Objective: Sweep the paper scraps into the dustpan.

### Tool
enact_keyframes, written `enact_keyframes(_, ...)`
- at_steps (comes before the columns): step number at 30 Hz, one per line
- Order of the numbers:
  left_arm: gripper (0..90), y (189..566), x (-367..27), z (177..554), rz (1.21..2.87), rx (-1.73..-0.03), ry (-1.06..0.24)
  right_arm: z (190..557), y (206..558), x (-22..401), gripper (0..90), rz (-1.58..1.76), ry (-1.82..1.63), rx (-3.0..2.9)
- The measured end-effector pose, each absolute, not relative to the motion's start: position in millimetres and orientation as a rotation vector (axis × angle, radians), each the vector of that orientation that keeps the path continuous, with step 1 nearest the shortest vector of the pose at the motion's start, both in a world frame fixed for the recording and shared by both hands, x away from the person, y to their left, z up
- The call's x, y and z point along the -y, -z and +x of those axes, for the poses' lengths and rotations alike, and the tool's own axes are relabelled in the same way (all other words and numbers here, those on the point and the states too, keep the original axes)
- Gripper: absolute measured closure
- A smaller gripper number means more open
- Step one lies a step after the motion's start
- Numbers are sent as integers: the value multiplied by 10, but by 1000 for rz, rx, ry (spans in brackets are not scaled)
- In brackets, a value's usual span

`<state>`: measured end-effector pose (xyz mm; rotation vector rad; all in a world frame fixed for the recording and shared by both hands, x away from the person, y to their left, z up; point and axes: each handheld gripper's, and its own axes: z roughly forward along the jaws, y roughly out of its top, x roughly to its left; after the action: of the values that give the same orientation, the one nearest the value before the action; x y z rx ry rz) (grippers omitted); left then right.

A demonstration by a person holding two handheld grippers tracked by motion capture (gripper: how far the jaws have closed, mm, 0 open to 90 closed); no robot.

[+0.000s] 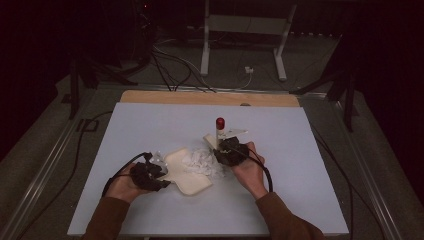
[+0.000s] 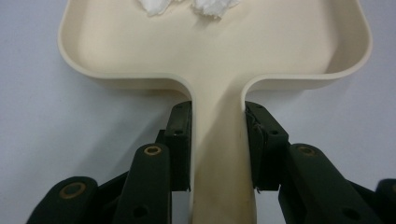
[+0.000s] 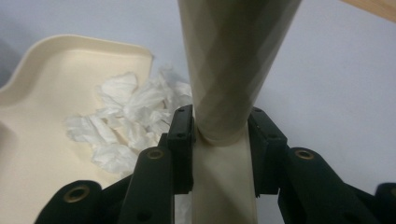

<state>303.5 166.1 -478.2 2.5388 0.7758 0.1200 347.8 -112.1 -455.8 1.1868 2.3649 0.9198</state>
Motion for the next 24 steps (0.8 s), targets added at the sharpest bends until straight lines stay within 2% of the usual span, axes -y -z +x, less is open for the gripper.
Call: enact_keyframes(24, 666, 4793, -1544, 3066, 2521, -777, -115, 3403, 4527, 850, 669, 1181, -998, -2431)
